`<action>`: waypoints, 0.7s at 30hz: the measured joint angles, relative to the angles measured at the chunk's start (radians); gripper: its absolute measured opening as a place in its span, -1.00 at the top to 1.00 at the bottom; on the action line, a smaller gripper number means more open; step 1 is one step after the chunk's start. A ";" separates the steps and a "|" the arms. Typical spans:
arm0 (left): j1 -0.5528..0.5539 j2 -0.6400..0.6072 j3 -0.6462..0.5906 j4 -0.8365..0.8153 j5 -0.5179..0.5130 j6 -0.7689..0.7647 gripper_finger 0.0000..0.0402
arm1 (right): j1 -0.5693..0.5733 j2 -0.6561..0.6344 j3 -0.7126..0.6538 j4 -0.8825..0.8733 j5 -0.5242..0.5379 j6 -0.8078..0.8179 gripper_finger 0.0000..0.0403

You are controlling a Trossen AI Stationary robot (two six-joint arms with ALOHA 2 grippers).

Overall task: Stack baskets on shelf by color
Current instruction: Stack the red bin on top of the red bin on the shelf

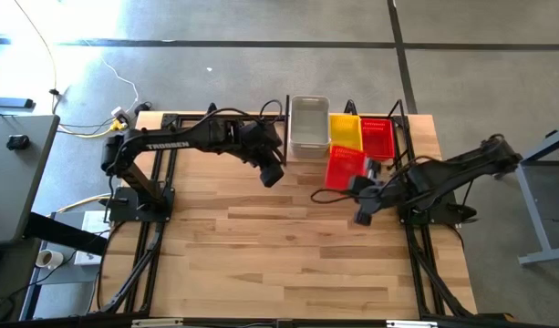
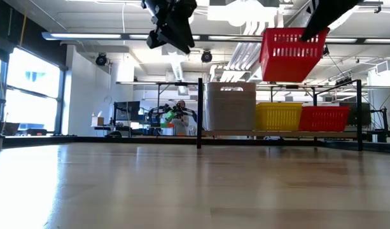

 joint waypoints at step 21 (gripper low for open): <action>0.098 -0.002 0.000 0.002 -0.001 0.006 0.55 | -0.389 -0.385 -0.096 -0.187 0.125 -0.619 1.00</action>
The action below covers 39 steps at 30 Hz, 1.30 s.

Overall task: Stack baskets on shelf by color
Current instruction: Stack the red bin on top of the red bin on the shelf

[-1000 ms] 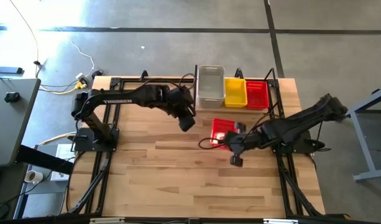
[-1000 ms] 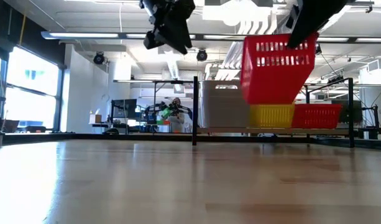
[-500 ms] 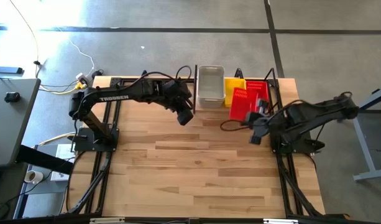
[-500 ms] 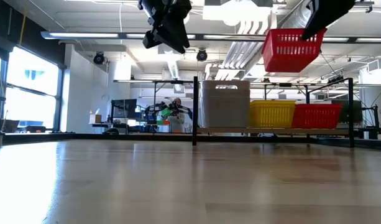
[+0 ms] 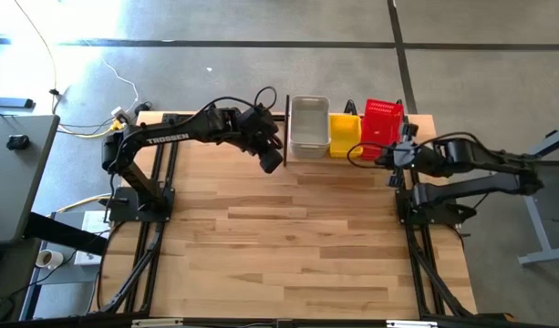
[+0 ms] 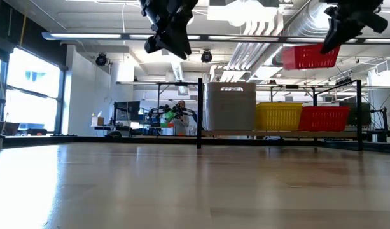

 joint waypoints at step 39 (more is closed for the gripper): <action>0.005 0.001 0.000 0.008 0.000 -0.028 0.55 | -0.557 -0.077 -0.293 0.206 -0.382 -0.551 1.00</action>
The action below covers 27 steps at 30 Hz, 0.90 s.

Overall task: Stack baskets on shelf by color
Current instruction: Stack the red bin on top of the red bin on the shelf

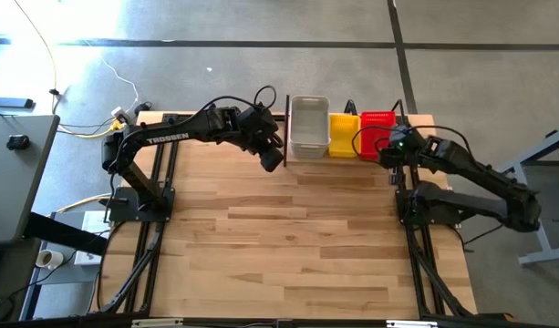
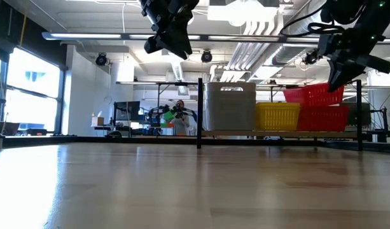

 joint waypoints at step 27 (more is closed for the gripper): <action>0.000 0.000 0.000 0.000 0.000 -0.023 0.55 | -0.022 0.092 0.000 0.020 -0.024 -0.005 1.00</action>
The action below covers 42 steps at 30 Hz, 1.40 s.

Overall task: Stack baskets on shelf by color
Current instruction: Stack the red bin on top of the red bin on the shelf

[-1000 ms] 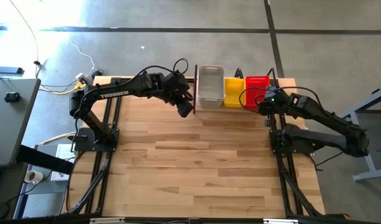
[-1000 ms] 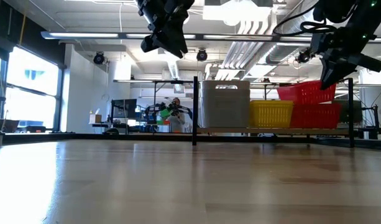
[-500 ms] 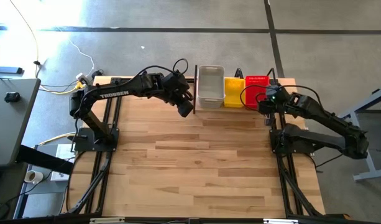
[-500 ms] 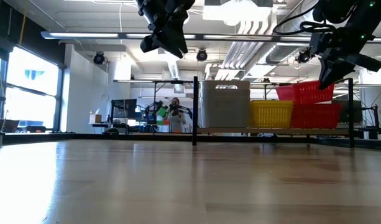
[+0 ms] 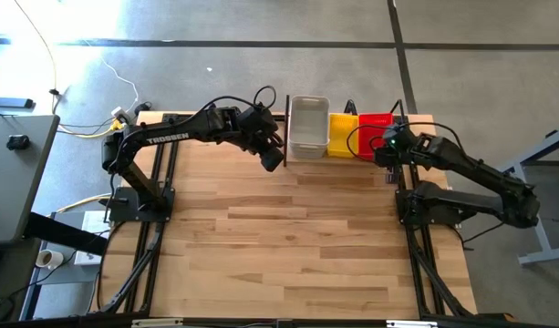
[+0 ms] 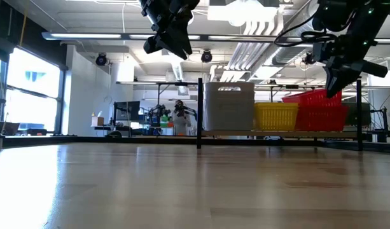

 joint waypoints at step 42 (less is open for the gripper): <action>0.000 0.000 0.000 0.000 0.000 0.000 0.55 | 0.003 0.068 0.040 -0.039 -0.204 0.571 0.45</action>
